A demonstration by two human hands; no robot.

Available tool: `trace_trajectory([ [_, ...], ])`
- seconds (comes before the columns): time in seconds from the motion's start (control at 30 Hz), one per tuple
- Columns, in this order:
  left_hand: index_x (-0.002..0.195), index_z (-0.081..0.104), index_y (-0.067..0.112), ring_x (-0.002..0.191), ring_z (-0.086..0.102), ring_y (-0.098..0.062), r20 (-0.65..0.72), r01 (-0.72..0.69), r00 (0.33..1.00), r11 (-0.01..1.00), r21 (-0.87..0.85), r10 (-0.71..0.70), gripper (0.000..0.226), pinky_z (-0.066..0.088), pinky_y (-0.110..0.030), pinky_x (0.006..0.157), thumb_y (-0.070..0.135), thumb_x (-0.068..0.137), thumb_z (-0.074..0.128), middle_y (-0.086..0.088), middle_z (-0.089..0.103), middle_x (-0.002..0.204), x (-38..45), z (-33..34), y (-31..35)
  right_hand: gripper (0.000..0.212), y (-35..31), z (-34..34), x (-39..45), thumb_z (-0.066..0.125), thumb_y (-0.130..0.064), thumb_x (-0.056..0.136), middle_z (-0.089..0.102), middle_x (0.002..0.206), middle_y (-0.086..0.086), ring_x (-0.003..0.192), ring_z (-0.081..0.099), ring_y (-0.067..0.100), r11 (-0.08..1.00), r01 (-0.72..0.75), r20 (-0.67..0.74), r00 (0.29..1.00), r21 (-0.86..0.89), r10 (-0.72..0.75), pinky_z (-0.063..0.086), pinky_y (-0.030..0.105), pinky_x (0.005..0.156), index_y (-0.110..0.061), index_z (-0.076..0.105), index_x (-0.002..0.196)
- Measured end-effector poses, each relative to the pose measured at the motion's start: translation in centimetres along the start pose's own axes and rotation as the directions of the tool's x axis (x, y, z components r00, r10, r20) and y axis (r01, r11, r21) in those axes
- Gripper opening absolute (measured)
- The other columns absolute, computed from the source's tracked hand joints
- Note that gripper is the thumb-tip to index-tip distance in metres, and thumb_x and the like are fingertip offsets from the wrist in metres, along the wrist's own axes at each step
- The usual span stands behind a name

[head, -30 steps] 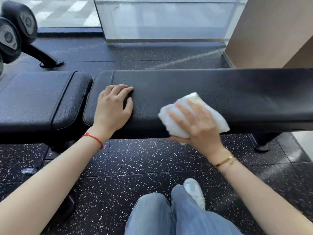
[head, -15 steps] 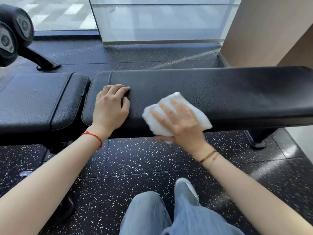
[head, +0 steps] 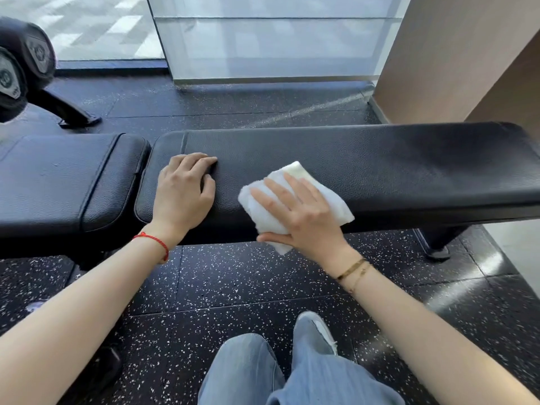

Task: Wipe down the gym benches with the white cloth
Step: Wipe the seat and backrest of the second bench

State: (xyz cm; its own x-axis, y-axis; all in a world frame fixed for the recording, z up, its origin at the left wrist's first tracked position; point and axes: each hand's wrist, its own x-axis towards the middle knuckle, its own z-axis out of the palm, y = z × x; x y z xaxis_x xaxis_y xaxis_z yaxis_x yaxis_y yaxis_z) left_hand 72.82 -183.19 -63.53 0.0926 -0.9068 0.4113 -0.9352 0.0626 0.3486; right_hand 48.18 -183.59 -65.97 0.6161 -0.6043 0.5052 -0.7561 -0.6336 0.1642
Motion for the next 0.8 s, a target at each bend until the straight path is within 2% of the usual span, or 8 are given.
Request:
trace_trajectory([
  [0.07,0.125,0.064,0.018,0.125,0.049,-0.026,0.0,-0.003,1.0,1.0,0.003,0.003,0.043,0.039,-0.044,0.108,0.026,0.089,0.042,0.0,0.062,0.13,0.0,0.0,0.0,0.076,3.3,-0.5,-2.2,0.045,-0.076,0.086,0.054,0.145,0.003,0.133,0.05,0.035,1.0,-0.022,-0.032,0.999,-0.009,0.022,0.041,0.05,0.107,-0.027,0.052,0.143],
  [0.13,0.125,0.064,0.018,0.125,0.049,-0.026,0.0,0.001,1.0,1.0,0.002,-0.001,0.042,0.039,-0.044,0.108,0.025,0.09,0.044,0.0,0.062,0.13,0.0,0.0,0.1,0.075,5.9,-0.9,-4.0,0.043,-0.076,0.088,0.054,0.145,0.004,0.134,0.048,0.035,0.994,-0.105,-0.044,0.994,-0.006,0.105,0.037,0.049,0.11,-0.024,0.054,0.142],
  [0.27,0.124,0.064,0.016,0.124,0.049,-0.027,-0.002,0.017,1.0,1.0,0.013,-0.017,0.039,0.039,-0.045,0.107,0.024,0.09,0.047,-0.001,0.062,0.129,0.0,0.3,0.5,0.073,3.7,-0.7,-2.7,0.038,-0.077,0.09,0.057,0.141,0.001,0.134,0.048,0.036,0.969,-0.247,-0.006,0.969,0.019,0.247,0.039,0.052,0.107,-0.024,0.058,0.137],
  [0.37,0.124,0.063,0.016,0.125,0.048,-0.027,0.0,0.023,1.0,1.0,0.02,-0.023,0.038,0.038,-0.046,0.107,0.024,0.09,0.048,-0.001,0.062,0.129,0.0,0.2,0.6,0.072,-1.0,-0.4,0.2,0.04,-0.078,0.088,0.058,0.141,0.0,0.13,0.05,0.038,0.974,-0.211,0.038,0.977,0.082,0.209,0.042,0.051,0.104,-0.026,0.06,0.134],
  [0.47,0.125,0.063,0.018,0.125,0.048,-0.027,0.005,0.036,0.999,0.999,0.012,-0.036,0.04,0.039,-0.046,0.107,0.026,0.089,0.047,0.001,0.061,0.13,0.0,0.1,0.5,0.073,-3.9,-0.2,2.5,0.038,-0.078,0.087,0.055,0.144,0.0,0.133,0.046,0.039,0.976,-0.187,0.109,0.979,0.113,0.175,0.036,0.052,0.11,-0.029,0.057,0.137],
  [0.6,0.127,0.062,0.019,0.126,0.047,-0.026,0.02,0.032,0.999,0.999,0.015,-0.033,0.044,0.039,-0.046,0.108,0.029,0.089,0.043,0.001,0.06,0.132,-0.1,-0.1,0.4,0.071,-0.2,-0.9,0.6,0.041,-0.074,0.09,0.05,0.148,0.0,0.138,0.042,0.035,0.988,-0.07,0.152,0.987,0.139,0.048,0.033,0.05,0.112,-0.028,0.051,0.143],
  [0.7,0.128,0.062,0.018,0.126,0.047,-0.027,0.026,0.031,0.999,0.999,0.025,-0.032,0.044,0.038,-0.046,0.109,0.029,0.09,0.042,0.0,0.06,0.132,-0.1,-0.1,0.6,0.068,5.5,-2.1,-2.8,0.041,-0.069,0.092,0.052,0.147,0.002,0.139,0.042,0.031,0.965,-0.219,0.135,0.97,0.142,0.201,0.033,0.049,0.113,-0.025,0.054,0.141],
  [0.8,0.127,0.062,0.015,0.125,0.048,-0.029,0.026,0.035,0.999,0.999,0.041,-0.036,0.042,0.038,-0.045,0.109,0.025,0.09,0.045,-0.003,0.06,0.131,0.0,-0.1,0.9,0.065,7.8,-3.0,-3.3,0.03,-0.066,0.095,0.05,0.149,-0.001,0.144,0.036,0.03,0.916,-0.386,0.228,0.907,0.114,0.354,0.026,0.049,0.118,-0.026,0.052,0.141],
])
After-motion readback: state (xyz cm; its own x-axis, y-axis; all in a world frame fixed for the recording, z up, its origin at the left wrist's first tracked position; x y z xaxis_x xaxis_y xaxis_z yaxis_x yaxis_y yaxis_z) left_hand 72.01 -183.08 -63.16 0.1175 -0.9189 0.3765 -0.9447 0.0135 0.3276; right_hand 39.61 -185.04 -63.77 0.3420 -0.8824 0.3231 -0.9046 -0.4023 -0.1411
